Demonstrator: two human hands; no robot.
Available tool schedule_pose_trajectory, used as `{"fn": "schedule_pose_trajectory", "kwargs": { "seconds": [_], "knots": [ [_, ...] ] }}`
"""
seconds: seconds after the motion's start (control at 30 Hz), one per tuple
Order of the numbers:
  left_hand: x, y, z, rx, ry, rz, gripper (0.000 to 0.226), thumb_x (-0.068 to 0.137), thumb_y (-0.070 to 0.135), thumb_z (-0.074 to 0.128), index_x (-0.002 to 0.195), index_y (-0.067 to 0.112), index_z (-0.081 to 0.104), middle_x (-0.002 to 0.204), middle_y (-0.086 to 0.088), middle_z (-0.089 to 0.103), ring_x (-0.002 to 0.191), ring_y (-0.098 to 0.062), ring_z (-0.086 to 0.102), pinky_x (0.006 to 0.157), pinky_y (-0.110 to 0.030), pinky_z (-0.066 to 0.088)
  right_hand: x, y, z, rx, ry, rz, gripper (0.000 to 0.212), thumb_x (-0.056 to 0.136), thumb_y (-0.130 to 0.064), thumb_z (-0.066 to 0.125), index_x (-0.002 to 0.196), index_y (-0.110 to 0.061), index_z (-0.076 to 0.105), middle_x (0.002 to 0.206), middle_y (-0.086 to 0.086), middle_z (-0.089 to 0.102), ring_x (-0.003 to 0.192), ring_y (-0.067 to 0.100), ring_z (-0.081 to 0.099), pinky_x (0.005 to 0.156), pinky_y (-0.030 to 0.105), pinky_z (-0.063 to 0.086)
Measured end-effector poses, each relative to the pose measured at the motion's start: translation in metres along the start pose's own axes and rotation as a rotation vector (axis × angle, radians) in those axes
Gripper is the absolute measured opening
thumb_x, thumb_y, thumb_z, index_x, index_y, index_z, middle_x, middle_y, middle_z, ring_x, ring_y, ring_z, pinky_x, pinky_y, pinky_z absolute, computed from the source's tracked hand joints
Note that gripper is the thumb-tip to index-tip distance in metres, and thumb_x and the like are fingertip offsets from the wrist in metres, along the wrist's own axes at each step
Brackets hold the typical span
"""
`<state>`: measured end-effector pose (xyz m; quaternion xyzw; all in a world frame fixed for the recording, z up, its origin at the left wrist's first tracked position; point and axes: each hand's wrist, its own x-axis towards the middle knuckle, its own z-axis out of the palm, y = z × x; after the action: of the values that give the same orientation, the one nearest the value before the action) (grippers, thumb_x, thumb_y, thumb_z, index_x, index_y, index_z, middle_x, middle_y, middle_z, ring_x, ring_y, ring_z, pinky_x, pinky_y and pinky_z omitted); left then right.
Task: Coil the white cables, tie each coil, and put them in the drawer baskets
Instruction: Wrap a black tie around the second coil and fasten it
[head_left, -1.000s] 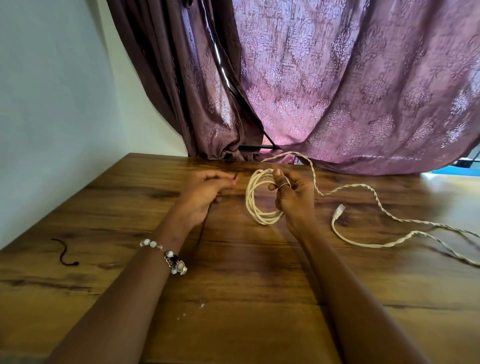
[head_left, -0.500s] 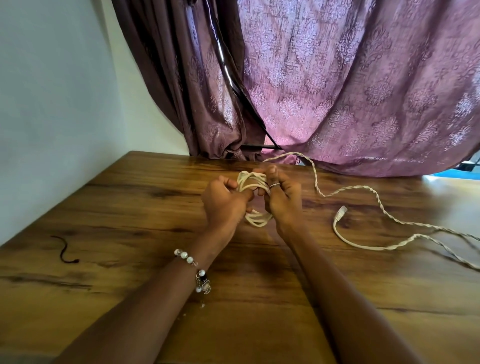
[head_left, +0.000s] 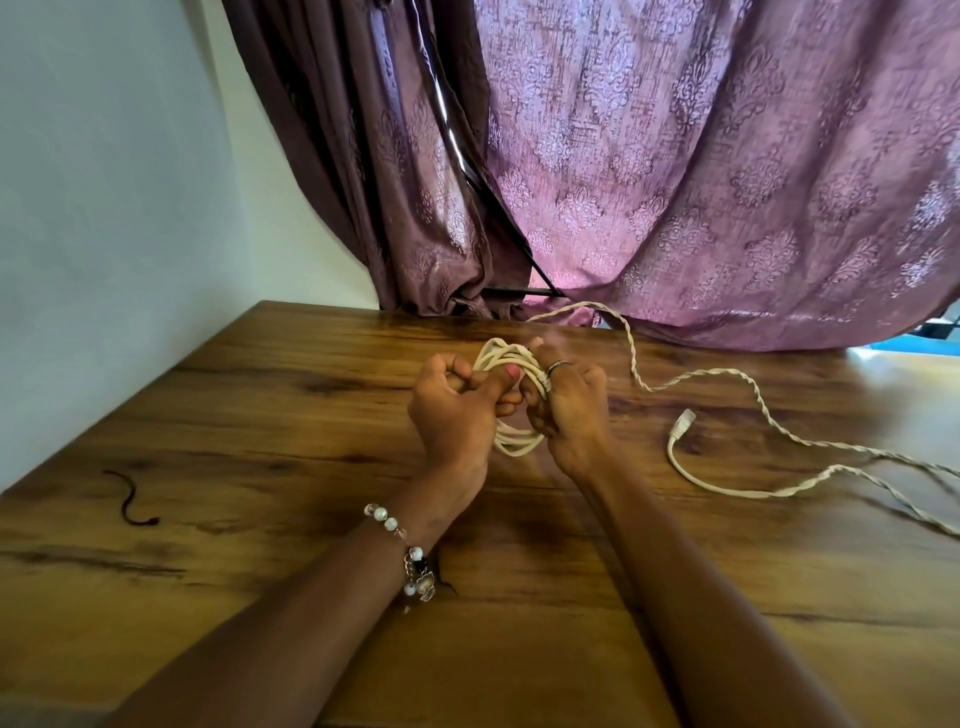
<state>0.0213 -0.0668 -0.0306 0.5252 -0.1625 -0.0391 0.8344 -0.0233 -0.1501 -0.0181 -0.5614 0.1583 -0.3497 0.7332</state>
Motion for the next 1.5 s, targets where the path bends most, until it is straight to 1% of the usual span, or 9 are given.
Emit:
{"fn": "schedule_pose_trajectory", "kwargs": {
  "seconds": [0.23,0.37,0.53,0.63,0.77,1.0,1.17,1.33,1.5],
  "knots": [
    [0.012,0.011,-0.006,0.077,-0.274,-0.135,0.029,0.076,0.003,0.075,0.097,0.008,0.056,0.074,-0.018,0.071,0.053,-0.019,0.067,0.049,-0.025,0.054,0.0,-0.003,-0.006,0.046,0.069,-0.046,0.035,0.097,-0.017,0.053,0.063,-0.008,0.057,0.042,0.001,0.047,0.027,0.005,0.033,0.03,0.012,0.022],
    [0.023,0.022,-0.014,0.016,-0.482,-0.377,0.006,0.084,0.0,0.063,0.09,0.0,0.067,0.071,-0.014,0.07,0.054,-0.014,0.065,0.051,-0.019,0.053,0.005,-0.002,-0.015,0.046,0.125,-0.079,0.012,0.094,-0.022,0.059,0.089,-0.011,0.063,0.045,-0.004,0.049,0.034,0.006,0.037,0.032,0.011,0.022],
    [0.037,0.031,-0.027,-0.232,-0.536,-0.456,0.023,0.09,-0.013,0.044,0.098,-0.007,0.064,0.082,-0.016,0.072,0.073,-0.018,0.071,0.067,-0.021,0.058,0.01,0.0,-0.021,0.039,0.134,-0.098,0.007,0.093,-0.024,0.06,0.092,-0.017,0.063,0.053,-0.008,0.055,0.042,0.008,0.041,0.033,0.011,0.021],
    [0.038,0.031,-0.028,-0.215,-0.504,-0.386,0.015,0.086,-0.004,0.055,0.095,-0.003,0.067,0.076,-0.011,0.072,0.066,-0.014,0.068,0.061,-0.019,0.056,0.011,0.001,-0.021,0.0,0.105,-0.111,0.009,0.094,-0.024,0.059,0.092,-0.017,0.064,0.055,-0.005,0.055,0.043,0.01,0.04,0.035,0.011,0.022],
    [0.045,0.026,-0.025,-0.132,-0.298,-0.281,0.015,0.082,0.022,0.065,0.087,0.01,0.072,0.065,0.006,0.063,0.054,-0.004,0.047,0.043,-0.015,0.041,0.013,0.001,-0.02,-0.04,0.071,-0.147,0.015,0.095,-0.022,0.057,0.099,-0.01,0.065,0.063,0.001,0.055,0.043,0.009,0.044,0.035,0.011,0.022],
    [0.064,0.042,-0.045,-0.481,-0.084,-0.291,0.015,0.092,0.025,0.058,0.087,0.014,0.066,0.066,0.005,0.067,0.065,-0.008,0.063,0.07,-0.026,0.055,0.013,-0.002,-0.019,-0.101,0.063,-0.166,0.016,0.097,-0.018,0.054,0.101,-0.007,0.065,0.073,0.002,0.063,0.042,0.008,0.044,0.034,0.011,0.023],
    [0.066,0.043,-0.045,-0.646,-0.077,-0.314,0.011,0.086,0.018,0.06,0.094,0.01,0.062,0.058,0.001,0.061,0.051,-0.008,0.058,0.052,-0.022,0.052,0.009,-0.005,-0.017,-0.149,0.001,-0.172,0.019,0.097,-0.013,0.053,0.105,0.001,0.064,0.082,0.001,0.067,0.043,0.01,0.043,0.032,0.012,0.026],
    [0.055,0.039,-0.038,-0.182,-0.328,-0.278,0.012,0.091,0.012,0.056,0.085,0.008,0.064,0.055,0.003,0.054,0.036,-0.002,0.036,0.032,-0.013,0.024,0.005,-0.012,-0.022,-0.196,-0.089,-0.189,0.022,0.097,-0.014,0.052,0.107,0.002,0.063,0.055,-0.007,0.059,0.036,0.004,0.043,0.033,0.011,0.023],
    [0.027,0.03,-0.017,0.263,-0.483,-0.07,0.011,0.084,0.008,0.067,0.073,0.006,0.068,0.051,0.006,0.058,0.035,-0.002,0.039,0.035,-0.013,0.024,-0.002,-0.016,-0.019,-0.189,-0.188,-0.235,0.021,0.096,-0.004,0.048,0.108,0.009,0.061,0.048,-0.005,0.06,0.03,-0.002,0.041,0.031,0.009,0.026]
  ]
}}
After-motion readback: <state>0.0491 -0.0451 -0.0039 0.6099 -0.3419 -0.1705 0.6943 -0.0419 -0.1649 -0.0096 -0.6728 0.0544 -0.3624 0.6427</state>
